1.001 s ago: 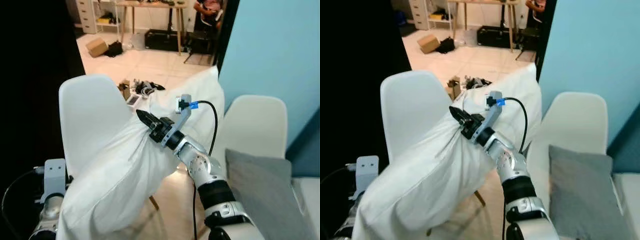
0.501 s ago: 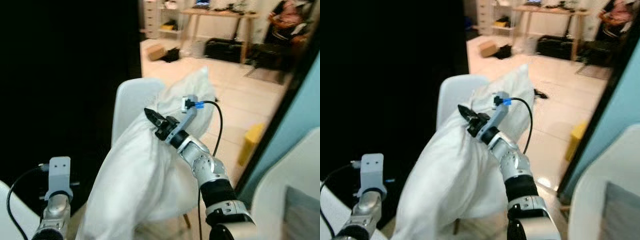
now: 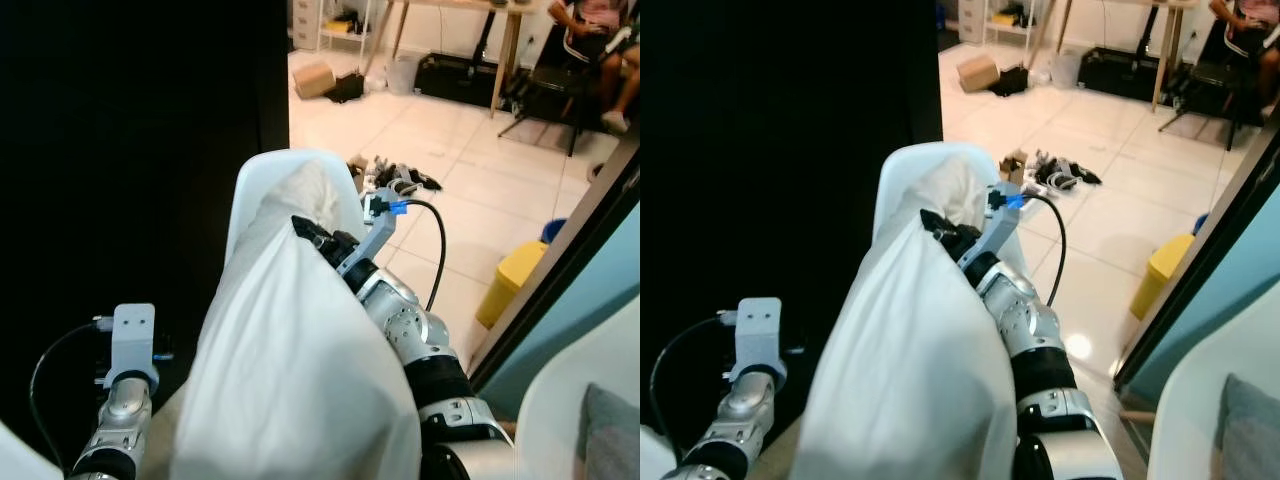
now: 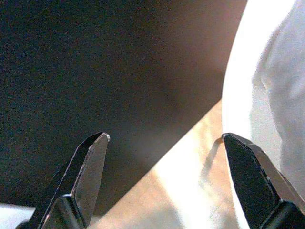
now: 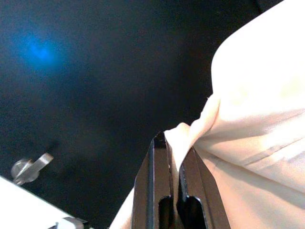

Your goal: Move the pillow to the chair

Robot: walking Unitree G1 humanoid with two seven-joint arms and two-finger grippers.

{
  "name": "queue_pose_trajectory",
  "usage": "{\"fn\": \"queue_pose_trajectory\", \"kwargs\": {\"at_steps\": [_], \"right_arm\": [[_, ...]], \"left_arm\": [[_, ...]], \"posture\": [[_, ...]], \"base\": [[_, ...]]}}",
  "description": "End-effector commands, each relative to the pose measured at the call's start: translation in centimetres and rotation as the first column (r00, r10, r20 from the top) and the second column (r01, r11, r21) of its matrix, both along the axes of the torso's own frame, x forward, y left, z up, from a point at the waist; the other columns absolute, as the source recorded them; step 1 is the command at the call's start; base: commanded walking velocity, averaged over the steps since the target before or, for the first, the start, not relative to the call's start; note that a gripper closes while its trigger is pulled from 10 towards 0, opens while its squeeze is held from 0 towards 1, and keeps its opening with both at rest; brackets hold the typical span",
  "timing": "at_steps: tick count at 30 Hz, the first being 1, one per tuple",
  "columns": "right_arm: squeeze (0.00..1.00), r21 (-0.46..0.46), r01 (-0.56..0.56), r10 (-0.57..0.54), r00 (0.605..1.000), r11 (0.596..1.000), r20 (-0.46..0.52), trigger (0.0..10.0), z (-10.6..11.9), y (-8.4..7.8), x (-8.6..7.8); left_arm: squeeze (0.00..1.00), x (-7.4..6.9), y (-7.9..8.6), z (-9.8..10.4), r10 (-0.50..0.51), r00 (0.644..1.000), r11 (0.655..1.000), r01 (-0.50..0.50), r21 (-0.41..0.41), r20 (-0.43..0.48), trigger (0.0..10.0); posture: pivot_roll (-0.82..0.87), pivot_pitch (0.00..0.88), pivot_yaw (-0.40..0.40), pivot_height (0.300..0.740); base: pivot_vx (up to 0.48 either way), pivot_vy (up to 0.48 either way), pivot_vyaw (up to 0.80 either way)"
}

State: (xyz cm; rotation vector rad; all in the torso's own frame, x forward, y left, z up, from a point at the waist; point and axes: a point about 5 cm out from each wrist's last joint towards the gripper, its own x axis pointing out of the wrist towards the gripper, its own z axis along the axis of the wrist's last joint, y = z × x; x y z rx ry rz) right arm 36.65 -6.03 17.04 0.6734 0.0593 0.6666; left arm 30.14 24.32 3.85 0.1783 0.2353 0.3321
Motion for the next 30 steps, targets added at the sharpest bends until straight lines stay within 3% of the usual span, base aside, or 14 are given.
{"fn": "queue_pose_trajectory", "kwargs": {"at_steps": [1, 5, 7, 10, 17, 21, 23, 25, 26, 27, 30], "right_arm": [[0.00, 0.000, 0.029, -0.029, 0.997, 1.000, 0.069, 10.0, 1.7, 0.5, 0.5], [0.00, -0.050, 0.055, -0.053, 0.997, 0.997, 0.049, 10.0, 1.1, 0.3, 0.7], [0.00, -0.154, 0.063, -0.060, 0.998, 0.986, 0.026, 10.0, -0.1, 0.4, 0.7], [0.00, -0.216, 0.043, -0.044, 0.999, 0.975, 0.001, 10.0, -1.0, 0.6, 0.5], [0.00, -0.216, 0.038, -0.045, 0.999, 0.976, -0.030, 10.0, -1.4, 0.7, 0.6], [0.00, -0.309, 0.041, -0.072, 0.994, 0.950, -0.088, 10.0, -2.7, 0.6, 0.7], [0.00, -0.309, 0.041, -0.072, 0.994, 0.950, -0.088, 10.0, -2.7, 0.6, 0.7], [0.00, -0.394, 0.040, -0.114, 0.980, 0.918, -0.165, 10.0, -4.4, 0.2, 0.6], [0.00, -0.394, 0.040, -0.114, 0.980, 0.918, -0.165, 10.0, -4.4, 0.2, 0.6], [0.00, -0.468, 0.033, -0.161, 0.958, 0.883, -0.236, 10.0, -6.0, -0.4, 0.3], [0.00, -0.530, 0.013, -0.192, 0.939, 0.848, -0.285, 10.0, -7.3, -0.9, -0.2]], "left_arm": [[0.00, -0.2, 0.0, -0.2, -0.012, 1.000, 1.000, 0.012, 0.006, -0.007, 10.0], [0.00, -0.2, -0.1, -0.1, -0.020, 1.000, 1.000, 0.020, 0.012, -0.003, 10.0], [0.00, -0.3, -0.2, -0.2, -0.022, 1.000, 1.000, 0.022, 0.014, -0.005, 10.0], [0.00, -0.4, -0.2, -0.4, -0.025, 1.000, 1.000, 0.025, 0.008, -0.011, 10.0], [0.00, -0.4, -0.4, -0.5, -0.041, 0.999, 0.999, 0.041, -0.005, -0.017, 10.0], [0.00, -0.3, -0.5, -0.4, -0.051, 0.999, 0.999, 0.051, -0.014, -0.019, 10.0], [0.00, -0.3, -0.5, -0.4, -0.051, 0.999, 0.999, 0.051, -0.014, -0.019, 10.0], [0.00, -0.3, -0.6, -0.5, -0.054, 0.998, 0.998, 0.054, -0.018, -0.024, 10.0], [0.00, -0.3, -0.6, -0.5, -0.054, 0.998, 0.998, 0.054, -0.018, -0.024, 10.0], [0.00, -0.3, -0.6, -0.6, -0.052, 0.998, 0.998, 0.051, -0.037, -0.031, 10.0], [0.00, -0.4, -0.9, -0.9, -0.070, 0.996, 0.995, 0.066, -0.082, -0.047, 10.0]], "posture": [[-0.02, 0.044, 0.004, 0.740], [-0.01, 0.046, 0.003, 0.740], [-0.01, 0.046, 0.003, 0.740], [-0.01, 0.048, 0.004, 0.735], [-0.01, 0.048, 0.004, 0.711], [-0.01, 0.048, 0.005, 0.696], [-0.01, 0.048, 0.005, 0.696], [-0.01, 0.049, 0.006, 0.686], [-0.01, 0.049, 0.006, 0.686], [-0.01, 0.050, 0.005, 0.676], [0.00, 0.052, 0.006, 0.661]], "base": [[0.000, 0.000, 0.00], [0.000, 0.000, 0.00], [0.000, 0.000, 0.00], [0.000, 0.000, 0.00], [0.000, 0.000, 0.00], [0.000, 0.000, 0.00], [0.000, 0.000, 0.00], [0.000, 0.000, 0.00], [0.000, 0.000, 0.00], [0.000, 0.000, 0.00], [0.000, 0.000, 0.00]]}}
